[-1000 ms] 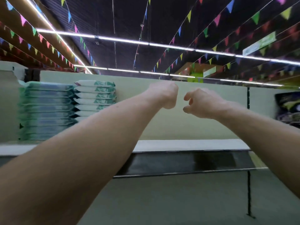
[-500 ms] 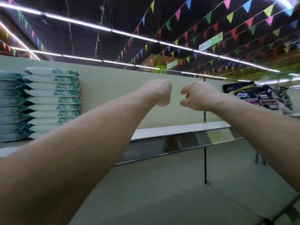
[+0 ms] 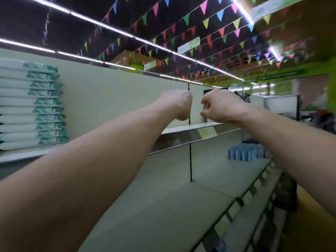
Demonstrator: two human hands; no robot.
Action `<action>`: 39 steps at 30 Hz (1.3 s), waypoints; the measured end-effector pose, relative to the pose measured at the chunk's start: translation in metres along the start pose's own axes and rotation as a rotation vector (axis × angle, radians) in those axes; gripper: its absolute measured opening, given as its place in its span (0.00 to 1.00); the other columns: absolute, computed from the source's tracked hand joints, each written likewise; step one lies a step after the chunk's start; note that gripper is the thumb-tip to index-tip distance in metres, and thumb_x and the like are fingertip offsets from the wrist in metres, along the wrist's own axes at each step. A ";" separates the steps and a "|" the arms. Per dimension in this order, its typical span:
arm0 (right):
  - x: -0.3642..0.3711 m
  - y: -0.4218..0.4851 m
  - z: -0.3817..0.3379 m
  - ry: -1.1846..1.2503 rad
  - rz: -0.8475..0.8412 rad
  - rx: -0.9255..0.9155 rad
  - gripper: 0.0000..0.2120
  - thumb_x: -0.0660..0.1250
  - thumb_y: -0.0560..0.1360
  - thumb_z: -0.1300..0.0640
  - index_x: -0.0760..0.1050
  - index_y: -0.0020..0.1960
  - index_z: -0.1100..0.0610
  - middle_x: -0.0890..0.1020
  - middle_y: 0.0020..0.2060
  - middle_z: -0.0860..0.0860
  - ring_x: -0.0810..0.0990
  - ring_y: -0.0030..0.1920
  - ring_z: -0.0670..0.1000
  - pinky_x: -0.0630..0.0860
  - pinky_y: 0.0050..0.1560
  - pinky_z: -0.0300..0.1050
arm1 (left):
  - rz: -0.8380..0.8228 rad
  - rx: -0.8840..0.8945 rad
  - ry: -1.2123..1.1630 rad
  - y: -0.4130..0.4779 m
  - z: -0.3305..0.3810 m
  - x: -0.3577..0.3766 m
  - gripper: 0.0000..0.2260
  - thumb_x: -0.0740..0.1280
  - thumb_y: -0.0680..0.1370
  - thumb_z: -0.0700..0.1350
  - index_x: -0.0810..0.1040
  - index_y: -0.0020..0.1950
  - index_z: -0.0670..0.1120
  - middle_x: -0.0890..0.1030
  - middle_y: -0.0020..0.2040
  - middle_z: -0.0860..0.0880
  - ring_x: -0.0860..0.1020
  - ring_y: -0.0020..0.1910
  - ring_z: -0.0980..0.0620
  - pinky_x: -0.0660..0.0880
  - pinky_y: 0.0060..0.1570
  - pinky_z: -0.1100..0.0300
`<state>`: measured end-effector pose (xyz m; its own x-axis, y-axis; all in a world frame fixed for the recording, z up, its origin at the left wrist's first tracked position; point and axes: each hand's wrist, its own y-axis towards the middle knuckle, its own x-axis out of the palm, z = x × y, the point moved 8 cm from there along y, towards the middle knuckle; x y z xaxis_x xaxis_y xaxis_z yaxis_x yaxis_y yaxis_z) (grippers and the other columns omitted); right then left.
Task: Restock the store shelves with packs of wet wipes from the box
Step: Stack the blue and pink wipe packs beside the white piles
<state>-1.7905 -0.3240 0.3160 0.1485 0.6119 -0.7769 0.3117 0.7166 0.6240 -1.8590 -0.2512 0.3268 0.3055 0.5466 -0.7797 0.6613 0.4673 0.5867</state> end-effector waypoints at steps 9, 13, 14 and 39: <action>-0.031 -0.083 0.076 -0.110 -0.041 0.212 0.13 0.67 0.75 0.54 0.77 0.57 0.56 0.81 0.50 0.54 0.79 0.50 0.56 0.77 0.53 0.51 | -0.041 0.230 -0.140 -0.022 0.114 -0.002 0.12 0.65 0.76 0.42 0.74 0.60 0.47 0.78 0.52 0.48 0.76 0.46 0.49 0.75 0.41 0.56; -0.044 -0.132 0.128 -0.172 -0.079 0.325 0.13 0.67 0.75 0.55 0.76 0.58 0.58 0.80 0.50 0.55 0.79 0.49 0.56 0.78 0.51 0.50 | -0.065 0.349 -0.197 -0.035 0.188 -0.003 0.14 0.65 0.76 0.43 0.73 0.61 0.48 0.78 0.55 0.48 0.76 0.49 0.47 0.71 0.40 0.55; -0.048 -0.145 0.142 -0.188 -0.088 0.359 0.13 0.68 0.75 0.55 0.76 0.58 0.58 0.81 0.50 0.55 0.79 0.49 0.57 0.78 0.51 0.51 | -0.076 0.383 -0.211 -0.039 0.210 -0.004 0.15 0.66 0.76 0.44 0.73 0.63 0.47 0.78 0.57 0.48 0.76 0.52 0.46 0.74 0.44 0.52; -0.160 -0.598 0.441 -0.350 -0.389 1.026 0.11 0.66 0.76 0.51 0.77 0.51 0.58 0.77 0.46 0.57 0.77 0.48 0.57 0.68 0.39 0.43 | -0.503 0.907 -0.509 -0.291 0.712 -0.024 0.20 0.67 0.78 0.45 0.70 0.69 0.47 0.75 0.63 0.46 0.75 0.59 0.44 0.75 0.55 0.51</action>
<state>-1.5871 -0.9983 0.0299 0.0769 0.1675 -0.9829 0.9867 0.1289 0.0992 -1.5711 -0.8945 0.0191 -0.0276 0.0003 -0.9996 0.9726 -0.2309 -0.0270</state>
